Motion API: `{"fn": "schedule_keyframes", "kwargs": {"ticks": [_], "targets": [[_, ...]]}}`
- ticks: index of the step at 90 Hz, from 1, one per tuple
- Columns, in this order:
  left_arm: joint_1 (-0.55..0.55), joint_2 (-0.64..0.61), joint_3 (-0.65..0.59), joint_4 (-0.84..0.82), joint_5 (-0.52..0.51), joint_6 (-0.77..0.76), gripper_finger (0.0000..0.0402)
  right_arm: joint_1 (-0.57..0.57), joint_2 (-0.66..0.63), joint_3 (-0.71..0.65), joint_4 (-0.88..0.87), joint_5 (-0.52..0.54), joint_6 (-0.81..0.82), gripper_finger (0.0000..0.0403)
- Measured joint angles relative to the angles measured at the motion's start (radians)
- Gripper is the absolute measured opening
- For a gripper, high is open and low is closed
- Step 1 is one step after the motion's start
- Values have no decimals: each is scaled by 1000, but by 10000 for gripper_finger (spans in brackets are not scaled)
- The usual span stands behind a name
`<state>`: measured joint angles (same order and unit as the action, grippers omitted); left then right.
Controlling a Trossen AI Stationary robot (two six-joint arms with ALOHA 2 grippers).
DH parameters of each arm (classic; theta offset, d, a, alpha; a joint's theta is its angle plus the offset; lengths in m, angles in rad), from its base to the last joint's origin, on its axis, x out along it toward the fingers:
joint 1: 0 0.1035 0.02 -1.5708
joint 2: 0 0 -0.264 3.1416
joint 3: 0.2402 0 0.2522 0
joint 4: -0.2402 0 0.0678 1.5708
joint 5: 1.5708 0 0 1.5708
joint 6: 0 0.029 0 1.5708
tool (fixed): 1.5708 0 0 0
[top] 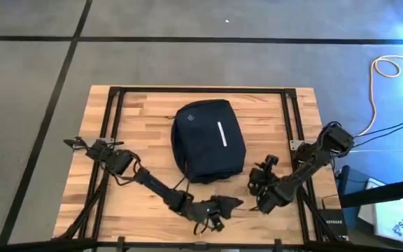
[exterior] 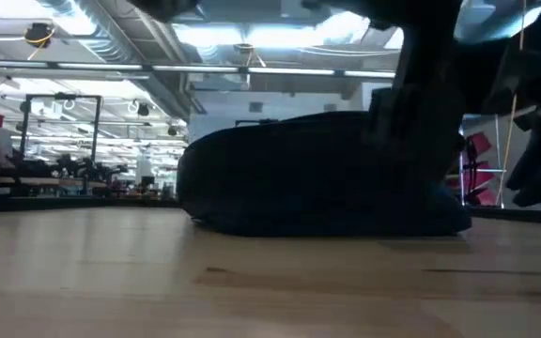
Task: Unpack backpack
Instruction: Close the blue backpack
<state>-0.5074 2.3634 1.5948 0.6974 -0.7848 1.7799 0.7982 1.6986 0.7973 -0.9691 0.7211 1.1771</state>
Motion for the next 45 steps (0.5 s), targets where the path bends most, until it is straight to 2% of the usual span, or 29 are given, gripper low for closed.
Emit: {"fn": "schedule_keyframes", "kwargs": {"ticks": [9,20,28,35,45], "targets": [[-10,0,0,-40,-28,-52,239,-57,-2,-94,96,-4,-82,122],[-2,0,0,-42,-103,-121,239,-139,-9,-165,296,27,-244,122],[9,0,-1,-27,-216,-120,239,-184,-8,-163,426,38,-421,121],[16,-1,-1,-33,-307,-111,239,-196,-10,-142,483,52,-482,121],[18,-1,-1,-97,-320,-120,239,-198,-18,-118,599,76,-503,122]]}}
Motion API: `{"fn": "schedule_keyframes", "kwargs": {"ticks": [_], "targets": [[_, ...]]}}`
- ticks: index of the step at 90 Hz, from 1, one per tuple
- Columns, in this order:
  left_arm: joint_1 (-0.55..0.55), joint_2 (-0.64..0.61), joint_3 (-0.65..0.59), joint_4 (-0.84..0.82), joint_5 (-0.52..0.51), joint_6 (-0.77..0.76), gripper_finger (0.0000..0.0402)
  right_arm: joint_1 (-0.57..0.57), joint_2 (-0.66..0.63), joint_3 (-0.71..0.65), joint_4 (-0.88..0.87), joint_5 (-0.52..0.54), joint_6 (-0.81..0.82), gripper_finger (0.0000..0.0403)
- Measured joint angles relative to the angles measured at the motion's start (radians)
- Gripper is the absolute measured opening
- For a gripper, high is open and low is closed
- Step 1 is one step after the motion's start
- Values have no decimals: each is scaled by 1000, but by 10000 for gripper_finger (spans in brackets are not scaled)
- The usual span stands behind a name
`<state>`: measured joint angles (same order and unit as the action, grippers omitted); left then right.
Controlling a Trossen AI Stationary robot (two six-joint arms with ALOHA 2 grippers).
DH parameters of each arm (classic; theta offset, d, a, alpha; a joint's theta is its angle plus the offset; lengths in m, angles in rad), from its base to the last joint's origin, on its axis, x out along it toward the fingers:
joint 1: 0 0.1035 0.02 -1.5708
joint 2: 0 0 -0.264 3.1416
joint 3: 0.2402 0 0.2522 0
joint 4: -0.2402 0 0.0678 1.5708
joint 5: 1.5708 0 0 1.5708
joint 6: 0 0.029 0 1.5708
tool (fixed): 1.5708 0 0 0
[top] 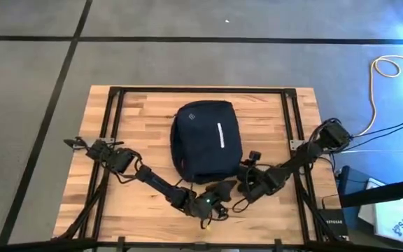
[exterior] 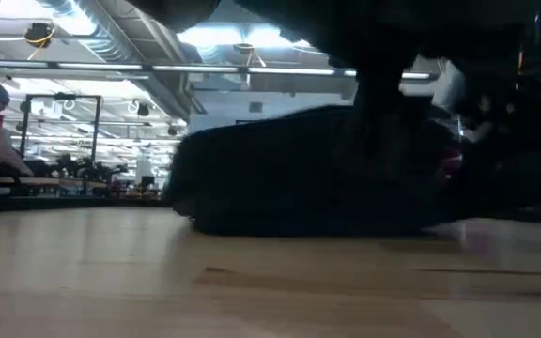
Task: Unpack backpack
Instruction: Close the blue backpack
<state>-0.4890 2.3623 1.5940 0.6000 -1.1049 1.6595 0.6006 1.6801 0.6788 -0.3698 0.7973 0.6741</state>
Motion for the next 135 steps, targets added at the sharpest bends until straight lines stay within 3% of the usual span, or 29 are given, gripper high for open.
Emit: {"fn": "schedule_keyframes", "kwargs": {"ticks": [29,44,57,75,91,108,119,135], "targets": [[-24,0,-1,-203,-82,-178,239,-3,-2,-3,304,-28,-213,122],[-59,-30,-1,-239,-103,-333,239,-6,-2,-3,330,-27,-241,122],[-66,-129,-1,-480,-83,-727,239,-6,-2,-3,326,-28,-236,122],[-46,-275,-1,-861,205,-1467,239,-6,-2,-4,325,-35,-234,122],[-79,-261,-107,-668,354,-1742,239,-13,-2,0,342,-58,-228,122],[-101,-262,-263,-418,350,-1924,239,-14,-2,40,345,-74,-213,122],[-70,-262,-280,-408,308,-2046,239,-20,-2,64,342,-75,-234,122],[-20,-247,-280,-437,331,-2068,239,-28,-2,84,354,-83,-234,122]]}}
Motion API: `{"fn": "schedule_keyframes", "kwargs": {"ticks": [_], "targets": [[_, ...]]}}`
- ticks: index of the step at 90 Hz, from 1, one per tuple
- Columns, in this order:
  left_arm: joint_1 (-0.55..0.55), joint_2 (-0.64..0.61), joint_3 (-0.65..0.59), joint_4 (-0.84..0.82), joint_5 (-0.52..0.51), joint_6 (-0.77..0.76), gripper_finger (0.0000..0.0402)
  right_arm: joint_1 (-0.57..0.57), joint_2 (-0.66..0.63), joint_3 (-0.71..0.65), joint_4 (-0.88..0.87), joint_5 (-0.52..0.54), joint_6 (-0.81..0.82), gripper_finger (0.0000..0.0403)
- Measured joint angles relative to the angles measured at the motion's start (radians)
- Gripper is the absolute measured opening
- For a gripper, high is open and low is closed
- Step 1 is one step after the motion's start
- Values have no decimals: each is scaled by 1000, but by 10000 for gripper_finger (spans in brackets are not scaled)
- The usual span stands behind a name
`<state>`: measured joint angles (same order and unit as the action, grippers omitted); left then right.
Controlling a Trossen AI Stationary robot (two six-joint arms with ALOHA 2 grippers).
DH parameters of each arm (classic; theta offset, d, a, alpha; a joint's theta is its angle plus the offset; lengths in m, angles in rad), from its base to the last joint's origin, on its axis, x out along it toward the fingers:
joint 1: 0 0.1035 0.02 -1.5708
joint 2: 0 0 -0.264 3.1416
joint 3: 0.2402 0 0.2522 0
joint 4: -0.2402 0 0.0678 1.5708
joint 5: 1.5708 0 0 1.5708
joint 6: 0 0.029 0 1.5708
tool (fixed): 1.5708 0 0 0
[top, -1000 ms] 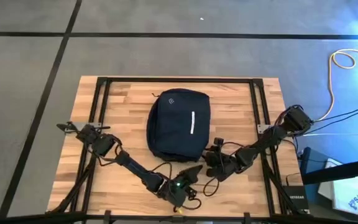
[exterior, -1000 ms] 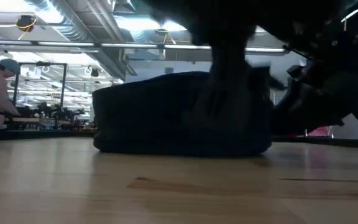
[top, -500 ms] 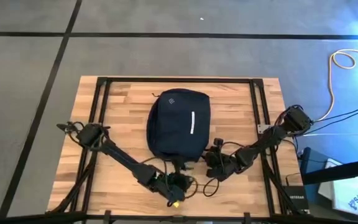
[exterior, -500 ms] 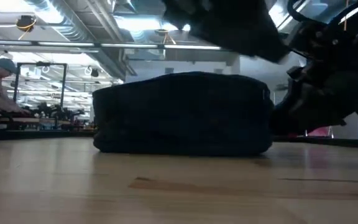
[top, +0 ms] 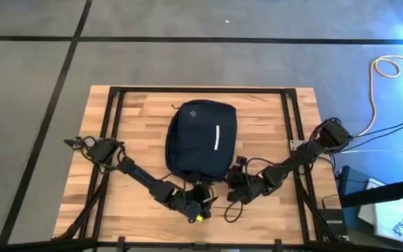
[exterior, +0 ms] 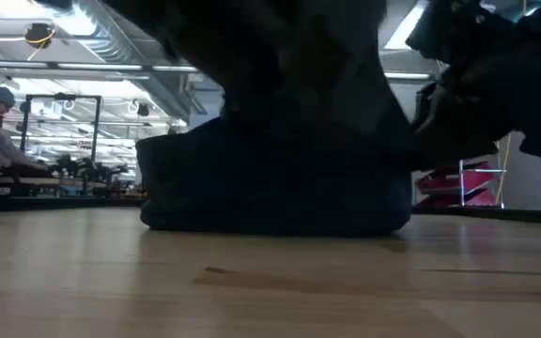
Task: Unpack backpack
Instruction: Close the blue backpack
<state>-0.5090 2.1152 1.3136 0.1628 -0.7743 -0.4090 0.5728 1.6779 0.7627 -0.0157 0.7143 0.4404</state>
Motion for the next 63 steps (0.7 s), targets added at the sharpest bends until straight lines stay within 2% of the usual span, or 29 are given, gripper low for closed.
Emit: {"fn": "schedule_keyframes", "kwargs": {"ticks": [16,41,51,63], "targets": [[23,39,-1,100,45,10,239,3,0,12,15,-22,0,122],[40,54,-1,142,6,39,239,3,0,12,14,-35,0,122],[38,54,-1,162,-40,78,239,3,0,12,15,-36,0,122],[36,54,0,146,-41,72,239,3,0,12,15,-53,0,122]]}}
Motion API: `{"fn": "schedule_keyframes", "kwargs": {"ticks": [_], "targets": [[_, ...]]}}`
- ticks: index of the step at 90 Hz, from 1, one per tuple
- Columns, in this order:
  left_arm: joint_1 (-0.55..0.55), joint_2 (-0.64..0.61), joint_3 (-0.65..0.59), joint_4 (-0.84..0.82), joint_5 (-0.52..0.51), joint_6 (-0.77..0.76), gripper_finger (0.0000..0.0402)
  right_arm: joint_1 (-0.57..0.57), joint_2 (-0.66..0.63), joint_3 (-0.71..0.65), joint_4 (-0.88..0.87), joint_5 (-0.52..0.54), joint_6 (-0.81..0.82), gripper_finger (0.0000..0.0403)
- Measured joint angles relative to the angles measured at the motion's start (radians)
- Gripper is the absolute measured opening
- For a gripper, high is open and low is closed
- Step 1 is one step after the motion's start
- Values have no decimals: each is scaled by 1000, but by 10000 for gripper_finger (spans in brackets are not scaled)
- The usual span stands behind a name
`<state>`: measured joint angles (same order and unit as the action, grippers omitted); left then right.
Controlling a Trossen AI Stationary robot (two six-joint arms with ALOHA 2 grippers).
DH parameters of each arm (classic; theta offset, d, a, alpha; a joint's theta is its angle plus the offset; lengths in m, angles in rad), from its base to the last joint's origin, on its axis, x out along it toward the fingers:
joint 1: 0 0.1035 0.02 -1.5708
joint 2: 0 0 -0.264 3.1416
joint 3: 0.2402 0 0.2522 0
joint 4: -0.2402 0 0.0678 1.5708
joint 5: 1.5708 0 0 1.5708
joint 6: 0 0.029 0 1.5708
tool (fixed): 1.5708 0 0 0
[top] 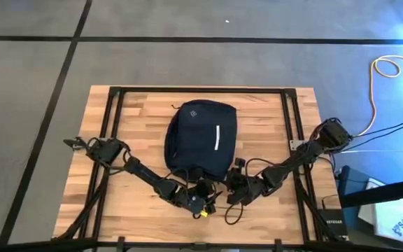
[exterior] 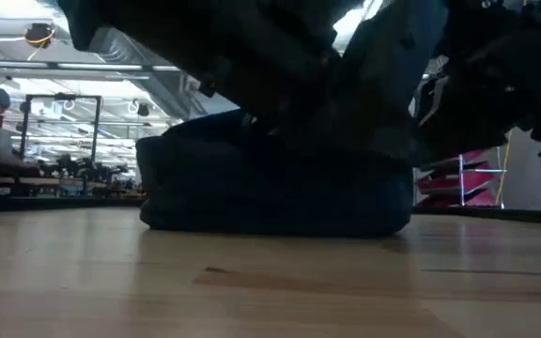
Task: Unpack backpack
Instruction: Close the blue backpack
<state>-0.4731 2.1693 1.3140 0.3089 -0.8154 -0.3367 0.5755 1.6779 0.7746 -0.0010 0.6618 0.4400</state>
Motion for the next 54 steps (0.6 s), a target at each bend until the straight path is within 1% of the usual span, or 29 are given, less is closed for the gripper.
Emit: {"fn": "schedule_keyframes", "kwargs": {"ticks": [12,36,44,54], "targets": [[-6,0,0,4,-22,0,239,0,0,0,0,-1,0,122],[3,0,0,1,-24,12,235,0,0,0,0,-1,0,122],[9,0,0,2,-23,19,215,0,0,0,0,-1,0,122],[17,0,0,1,-23,30,170,0,0,0,0,-1,0,122]]}}
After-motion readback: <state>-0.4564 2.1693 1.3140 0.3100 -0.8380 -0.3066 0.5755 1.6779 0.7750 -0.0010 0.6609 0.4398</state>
